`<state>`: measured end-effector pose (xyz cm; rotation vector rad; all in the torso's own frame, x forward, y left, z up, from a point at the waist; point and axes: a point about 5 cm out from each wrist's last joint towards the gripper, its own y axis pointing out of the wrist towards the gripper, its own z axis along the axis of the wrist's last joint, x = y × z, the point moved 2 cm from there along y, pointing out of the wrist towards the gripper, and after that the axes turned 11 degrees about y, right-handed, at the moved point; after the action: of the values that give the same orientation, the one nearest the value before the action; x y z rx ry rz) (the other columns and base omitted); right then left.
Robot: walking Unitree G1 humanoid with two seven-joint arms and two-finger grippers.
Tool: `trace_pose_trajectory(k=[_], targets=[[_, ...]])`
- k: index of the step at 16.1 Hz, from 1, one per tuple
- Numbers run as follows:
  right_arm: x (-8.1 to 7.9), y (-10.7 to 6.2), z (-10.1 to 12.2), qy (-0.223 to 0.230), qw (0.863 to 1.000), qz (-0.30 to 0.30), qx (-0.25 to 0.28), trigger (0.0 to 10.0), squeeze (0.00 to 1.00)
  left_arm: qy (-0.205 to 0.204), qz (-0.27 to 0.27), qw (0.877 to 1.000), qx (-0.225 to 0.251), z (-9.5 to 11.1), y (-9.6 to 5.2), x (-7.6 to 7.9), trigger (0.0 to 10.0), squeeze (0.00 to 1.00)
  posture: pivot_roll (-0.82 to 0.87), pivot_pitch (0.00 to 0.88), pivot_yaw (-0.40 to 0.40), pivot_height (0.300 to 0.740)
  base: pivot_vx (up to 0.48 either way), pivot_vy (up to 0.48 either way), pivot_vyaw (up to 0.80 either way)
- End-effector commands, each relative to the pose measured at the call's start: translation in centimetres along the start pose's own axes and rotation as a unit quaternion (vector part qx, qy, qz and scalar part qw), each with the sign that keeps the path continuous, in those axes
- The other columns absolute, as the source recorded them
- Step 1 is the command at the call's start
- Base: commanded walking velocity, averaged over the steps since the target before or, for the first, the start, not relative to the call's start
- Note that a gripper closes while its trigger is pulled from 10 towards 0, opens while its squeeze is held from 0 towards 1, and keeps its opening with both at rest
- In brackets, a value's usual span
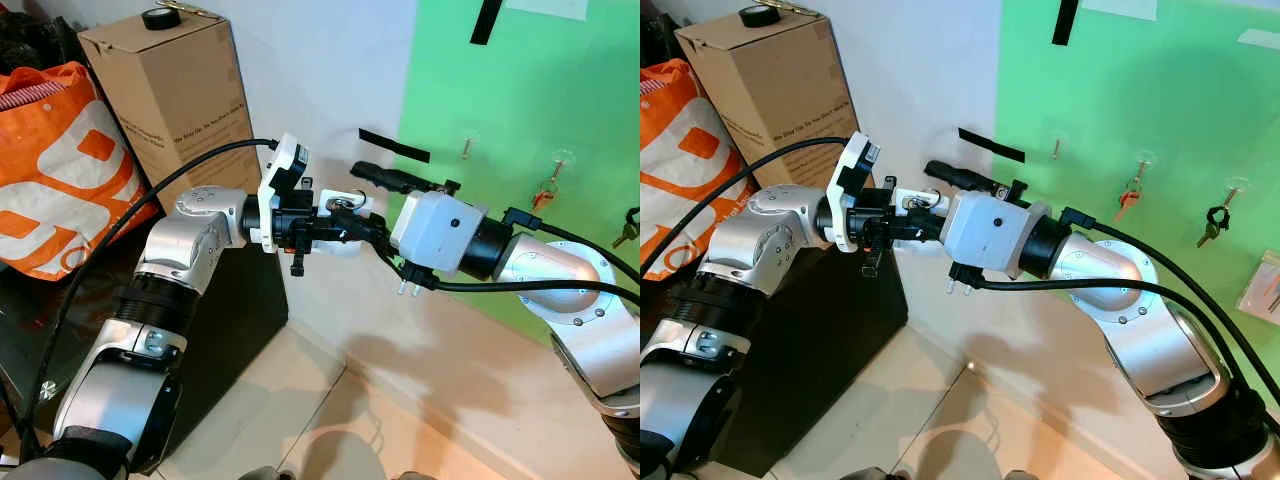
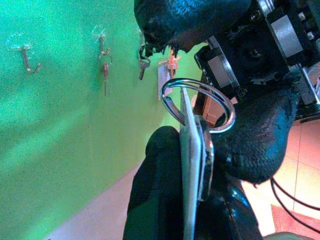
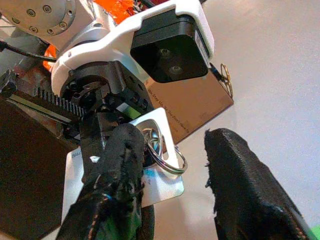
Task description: Hang keys on a hook
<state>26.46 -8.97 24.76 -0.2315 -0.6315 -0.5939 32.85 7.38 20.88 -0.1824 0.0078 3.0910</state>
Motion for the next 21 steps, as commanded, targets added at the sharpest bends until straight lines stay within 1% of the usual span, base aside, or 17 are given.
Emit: trace_pose_trajectory(k=[1, 9, 10, 12, 14, 15, 16, 17, 18, 19, 20, 21], targets=[[0.5, -0.3, -0.1, -0.003, 1.0, -0.005, -0.003, 0.0, 0.0, 0.005, -0.005, 1.0, -0.006, 0.2, -0.3, 0.2, 0.0, 0.0, -0.17, 0.0, 0.09, 0.74, 0.0, 0.0, 0.0], [0.2, -0.3, 0.5, 0.002, 1.0, 0.017, 0.016, 0.0, 0.0, 0.004, -0.001, 1.0, -0.009, 0.1, -0.4, 0.2, 0.0, 0.0, -0.17, 0.0, 0.084, 0.74, 0.0, 0.0, 0.0], [0.2, -0.3, 0.6, 0.018, 0.999, 0.016, 0.024, 0.0, 0.0, 0.006, 0.002, 1.0, -0.009, 0.1, -0.4, 0.1, 0.0, 0.0, -0.17, 0.0, 0.083, 0.74, 0.0, 0.0, 0.0], [-0.2, -0.3, 1.0, 0.063, 0.997, 0.019, 0.038, 1.3, 0.0, 0.008, 0.005, 1.0, -0.009, 0.1, -0.5, 0.1, 0.0, 0.0, -0.17, 0.0, 0.082, 0.74, 0.0, 0.0, 0.0], [-0.4, -0.3, 1.2, 0.086, 0.995, 0.021, 0.046, 1.2, 0.0, 0.009, 0.006, 1.0, -0.009, 0.0, -0.5, 0.0, 0.0, 0.0, -0.17, 0.0, 0.081, 0.74, 0.0, 0.0, 0.0], [-0.6, -0.3, 1.2, 0.092, 0.994, 0.023, 0.048, 0.0, 0.0, 0.009, 0.006, 1.0, -0.009, 0.0, -0.4, 0.1, 0.0, 0.0, -0.18, 0.0, 0.082, 0.74, 0.0, 0.0, 0.0], [-0.8, -0.2, 1.2, 0.101, 0.993, 0.026, 0.051, 0.0, 0.0, 0.009, 0.003, 1.0, -0.009, 0.0, -0.4, 0.1, 0.0, 0.0, -0.18, 0.0, 0.082, 0.74, 0.0, 0.0, 0.0], [-0.9, -0.2, 1.2, 0.103, 0.993, 0.028, 0.051, 0.0, 0.0, 0.009, 0.003, 1.0, -0.009, 0.0, -0.3, 0.1, 0.0, 0.0, -0.18, 0.0, 0.081, 0.74, 0.0, 0.0, 0.0], [-0.9, -0.3, 1.3, 0.116, 0.992, 0.026, 0.053, 0.0, 0.0, 0.01, 0.002, 1.0, -0.009, 0.0, -0.3, 0.2, 0.0, 0.0, -0.18, 0.0, 0.079, 0.74, 0.0, 0.0, 0.0], [-0.9, -0.3, 1.2, 0.126, 0.99, 0.022, 0.052, 4.2, 0.0, 0.012, 0.003, 1.0, -0.009, 0.0, -0.3, 0.2, 0.0, 0.0, -0.18, 0.0, 0.075, 0.74, 0.0, 0.0, 0.0], [-0.7, -0.4, 0.8, 0.152, 0.988, 0.0, 0.041, 10.0, 0.0, 0.014, 0.004, 1.0, -0.008, 0.0, -0.3, 0.1, 0.0, 0.0, -0.18, 0.0, 0.072, 0.74, 0.0, 0.0, 0.0], [-0.2, -0.3, 0.3, 0.211, 0.976, -0.037, 0.033, 10.0, 0.18, 0.017, 0.005, 1.0, -0.007, 0.1, -0.2, 0.1, 0.0, 0.0, -0.18, 0.0, 0.068, 0.74, 0.0, 0.0, 0.0]])
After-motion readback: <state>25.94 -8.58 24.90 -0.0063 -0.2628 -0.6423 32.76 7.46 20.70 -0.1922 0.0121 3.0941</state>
